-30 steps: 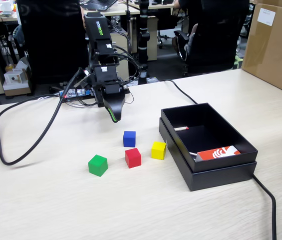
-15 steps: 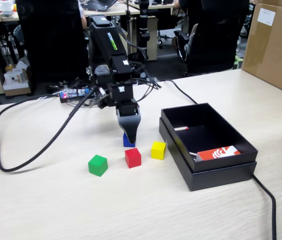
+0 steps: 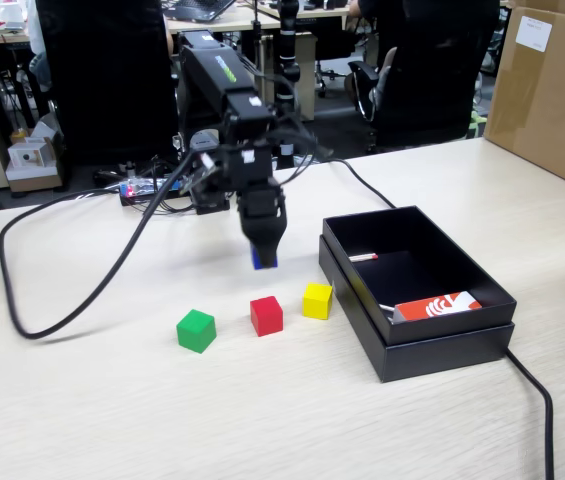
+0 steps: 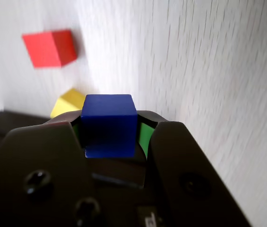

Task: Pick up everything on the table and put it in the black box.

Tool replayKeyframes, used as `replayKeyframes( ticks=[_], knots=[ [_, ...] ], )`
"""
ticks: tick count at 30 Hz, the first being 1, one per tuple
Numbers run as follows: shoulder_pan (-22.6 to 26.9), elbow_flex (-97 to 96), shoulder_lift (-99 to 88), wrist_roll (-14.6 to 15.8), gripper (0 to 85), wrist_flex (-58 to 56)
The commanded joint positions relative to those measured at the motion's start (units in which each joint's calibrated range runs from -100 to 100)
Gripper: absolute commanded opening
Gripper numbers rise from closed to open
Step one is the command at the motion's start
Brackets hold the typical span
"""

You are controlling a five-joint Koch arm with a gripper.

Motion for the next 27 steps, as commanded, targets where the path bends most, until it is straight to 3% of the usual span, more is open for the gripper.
replayKeyframes(
  ticks=[1, 5, 12, 27],
  knots=[
    [3.03, 8.17, -5.35, 1.03, 14.1, -5.31],
    [7.03, 20.14, -0.87, 1.56, 14.1, -7.21],
    [9.38, 34.82, 16.45, 2.25, 14.1, -7.3],
    [11.09, 39.99, 42.27, 3.52, 14.6, -8.25]
  ],
)
